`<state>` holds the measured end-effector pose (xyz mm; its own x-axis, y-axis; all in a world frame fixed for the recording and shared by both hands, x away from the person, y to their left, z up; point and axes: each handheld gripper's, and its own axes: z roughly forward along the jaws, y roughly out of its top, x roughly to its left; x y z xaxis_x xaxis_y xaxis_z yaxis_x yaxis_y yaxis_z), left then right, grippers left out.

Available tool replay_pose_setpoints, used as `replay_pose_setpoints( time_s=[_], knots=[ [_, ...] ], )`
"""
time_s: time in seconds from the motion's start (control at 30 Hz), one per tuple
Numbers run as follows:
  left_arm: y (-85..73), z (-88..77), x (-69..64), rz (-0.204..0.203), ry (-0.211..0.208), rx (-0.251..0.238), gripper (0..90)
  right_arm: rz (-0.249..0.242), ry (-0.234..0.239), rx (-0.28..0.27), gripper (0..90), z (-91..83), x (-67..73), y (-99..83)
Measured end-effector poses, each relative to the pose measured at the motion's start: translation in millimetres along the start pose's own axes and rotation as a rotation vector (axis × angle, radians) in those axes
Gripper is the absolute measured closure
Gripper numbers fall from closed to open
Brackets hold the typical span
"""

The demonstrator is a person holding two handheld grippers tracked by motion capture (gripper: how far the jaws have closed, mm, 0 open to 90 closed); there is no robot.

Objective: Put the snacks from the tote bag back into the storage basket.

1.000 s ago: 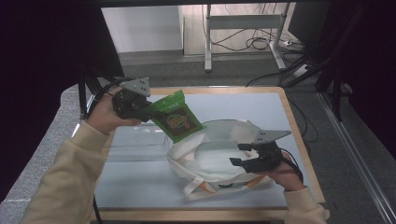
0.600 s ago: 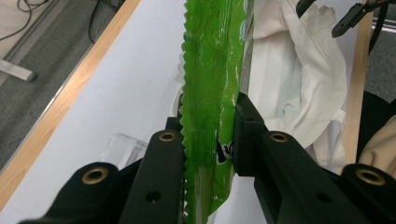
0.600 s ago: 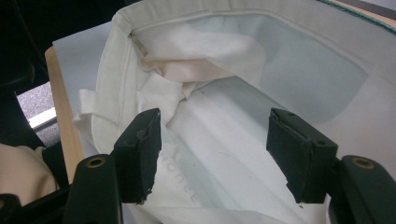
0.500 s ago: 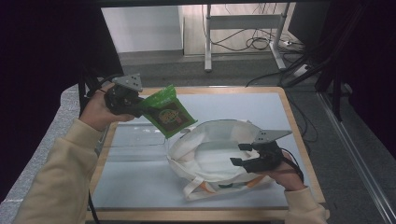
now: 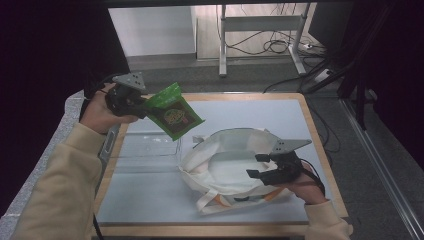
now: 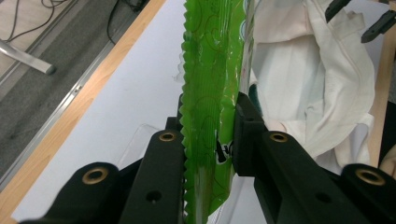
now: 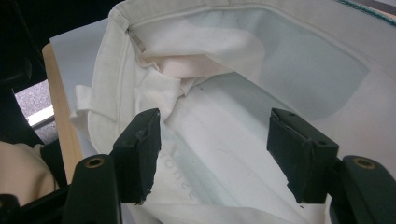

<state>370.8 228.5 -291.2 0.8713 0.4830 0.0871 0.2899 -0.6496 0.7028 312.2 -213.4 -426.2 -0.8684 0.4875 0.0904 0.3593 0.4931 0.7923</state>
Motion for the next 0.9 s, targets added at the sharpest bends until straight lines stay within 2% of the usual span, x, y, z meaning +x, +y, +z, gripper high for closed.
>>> replay_pose_setpoints(
  time_s=[0.27,0.6,0.9],
  knots=[
    [-5.1,2.4,14.5,-0.006,0.007,0.02,76.9,0.003,-0.009,0.008,34.6,2.7,0.4,-0.7],
    [-14.2,9.3,29.8,-0.022,0.022,0.039,76.9,-0.007,-0.02,0.014,33.3,3.9,10.1,0.1],
    [-28.8,11.0,43.9,-0.064,0.021,0.046,76.9,0.007,-0.04,0.014,33.1,1.6,7.3,-3.1]
  ],
)
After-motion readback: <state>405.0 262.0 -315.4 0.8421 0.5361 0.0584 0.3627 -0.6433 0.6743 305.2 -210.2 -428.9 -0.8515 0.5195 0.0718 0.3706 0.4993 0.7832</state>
